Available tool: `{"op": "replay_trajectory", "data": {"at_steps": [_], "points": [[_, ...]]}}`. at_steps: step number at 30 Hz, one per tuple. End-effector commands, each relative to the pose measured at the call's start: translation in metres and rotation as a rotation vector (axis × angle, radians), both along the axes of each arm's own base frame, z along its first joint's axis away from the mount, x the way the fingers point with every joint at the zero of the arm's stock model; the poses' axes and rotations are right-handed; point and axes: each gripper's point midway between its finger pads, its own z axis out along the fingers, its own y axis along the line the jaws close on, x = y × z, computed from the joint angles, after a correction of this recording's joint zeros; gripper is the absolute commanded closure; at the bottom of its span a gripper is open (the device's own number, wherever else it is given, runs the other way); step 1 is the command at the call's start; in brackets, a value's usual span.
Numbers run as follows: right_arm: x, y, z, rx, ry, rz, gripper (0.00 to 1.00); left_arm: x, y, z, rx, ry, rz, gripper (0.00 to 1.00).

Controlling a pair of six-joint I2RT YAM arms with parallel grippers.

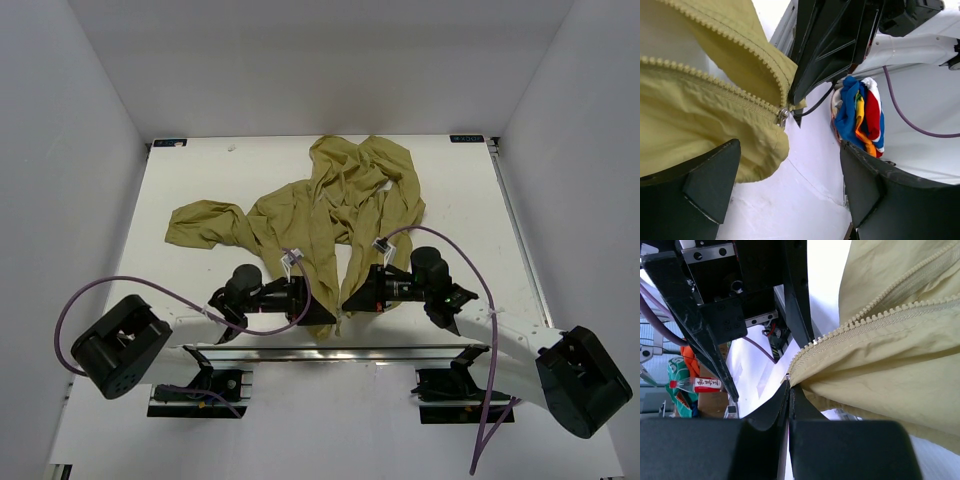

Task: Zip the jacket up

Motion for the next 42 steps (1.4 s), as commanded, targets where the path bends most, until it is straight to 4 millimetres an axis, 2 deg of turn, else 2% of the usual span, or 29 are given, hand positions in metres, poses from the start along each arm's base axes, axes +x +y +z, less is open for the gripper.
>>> {"op": "replay_trajectory", "data": {"at_steps": [1,7,16,17,20,21,24,28,34,42], "points": [[0.003,0.004,0.009,0.036,-0.035,0.004,1.0,0.002,-0.007,0.024,-0.076,-0.069,-0.042,0.11],[0.004,0.006,0.009,0.041,-0.026,0.0,1.0,0.004,-0.012,0.03,-0.102,-0.09,-0.069,0.27],[0.005,0.007,0.012,0.049,-0.03,0.001,1.0,0.006,-0.014,0.034,-0.115,-0.109,-0.074,0.64],[0.005,0.007,0.013,0.05,-0.031,0.004,1.0,0.006,-0.014,0.033,-0.112,-0.108,-0.074,0.64],[0.004,0.007,0.013,0.051,-0.029,0.003,1.0,0.007,-0.014,0.033,-0.112,-0.112,-0.07,0.76],[0.004,0.007,0.014,0.055,-0.034,0.003,1.0,0.007,-0.014,0.034,-0.113,-0.117,-0.069,0.84],[0.003,0.007,0.016,0.06,-0.036,0.009,1.0,0.009,-0.014,0.03,-0.092,-0.118,-0.06,1.0],[0.004,0.008,0.022,0.077,-0.046,0.01,1.0,0.011,-0.014,0.026,-0.066,-0.13,-0.055,1.0],[0.013,0.011,0.032,0.088,-0.06,-0.025,1.0,0.02,-0.009,0.008,0.085,-0.15,-0.019,1.0],[0.02,0.016,0.044,0.12,-0.071,-0.031,1.0,0.01,-0.002,-0.008,0.208,-0.159,-0.038,1.0]]}}
